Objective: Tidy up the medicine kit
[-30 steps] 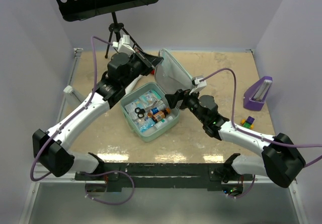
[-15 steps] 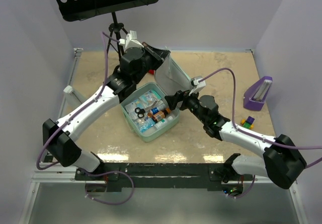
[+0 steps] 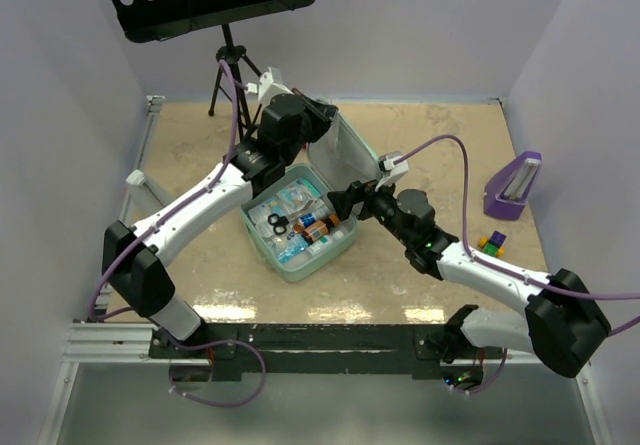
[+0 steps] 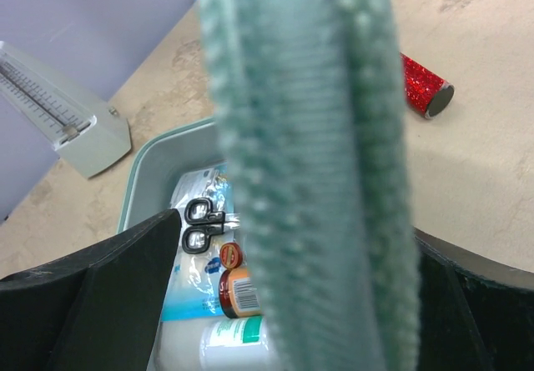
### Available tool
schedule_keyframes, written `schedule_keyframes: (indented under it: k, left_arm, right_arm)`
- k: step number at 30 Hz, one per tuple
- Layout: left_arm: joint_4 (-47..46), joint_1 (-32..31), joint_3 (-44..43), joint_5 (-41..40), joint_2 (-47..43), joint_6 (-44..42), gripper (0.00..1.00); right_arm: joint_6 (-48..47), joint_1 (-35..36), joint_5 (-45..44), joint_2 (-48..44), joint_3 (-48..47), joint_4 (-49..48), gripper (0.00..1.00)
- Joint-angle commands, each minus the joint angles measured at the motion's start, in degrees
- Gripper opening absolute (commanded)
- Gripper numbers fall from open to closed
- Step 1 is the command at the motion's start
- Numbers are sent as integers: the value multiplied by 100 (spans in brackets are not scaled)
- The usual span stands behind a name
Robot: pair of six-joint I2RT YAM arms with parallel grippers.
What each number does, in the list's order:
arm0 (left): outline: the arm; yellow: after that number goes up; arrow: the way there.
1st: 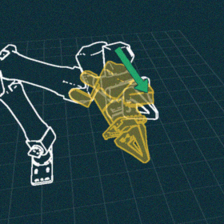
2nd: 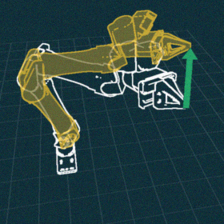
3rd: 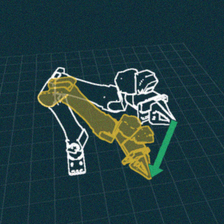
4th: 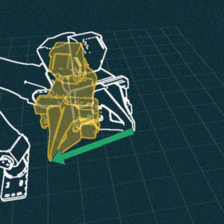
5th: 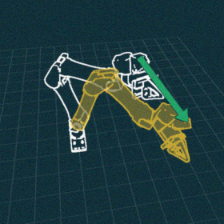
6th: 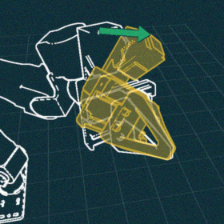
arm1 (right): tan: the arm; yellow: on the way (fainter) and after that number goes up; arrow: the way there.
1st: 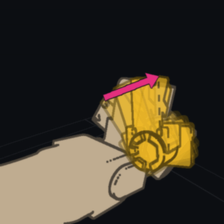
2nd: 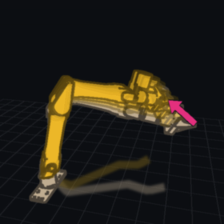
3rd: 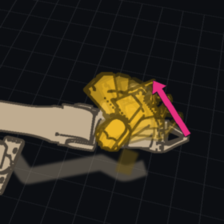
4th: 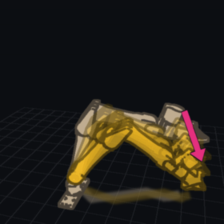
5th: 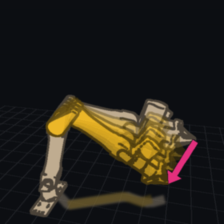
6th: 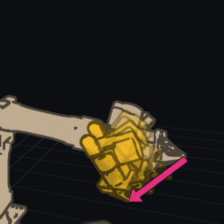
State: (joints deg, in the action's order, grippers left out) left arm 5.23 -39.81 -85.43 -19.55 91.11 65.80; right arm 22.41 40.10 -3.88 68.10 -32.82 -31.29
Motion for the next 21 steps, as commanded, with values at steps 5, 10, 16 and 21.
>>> schedule_keyframes:
  k: [5,10,16,21]
  left_arm:
    - [-208,0,158,-365,-85,-173,0]
    - [-119,8,518,-304,-163,-340,0]
    - [-233,26,484,-93,-488,-734,34]
    - [520,35,-157,-49,-822,-964,80]
  right_arm:
    - [-114,7,98,-191,-58,-62,97]
    - [-167,7,28,-297,-23,44,97]
    - [-176,7,10,-420,-14,140,98]
    - [-185,7,-16,-481,-14,211,98]
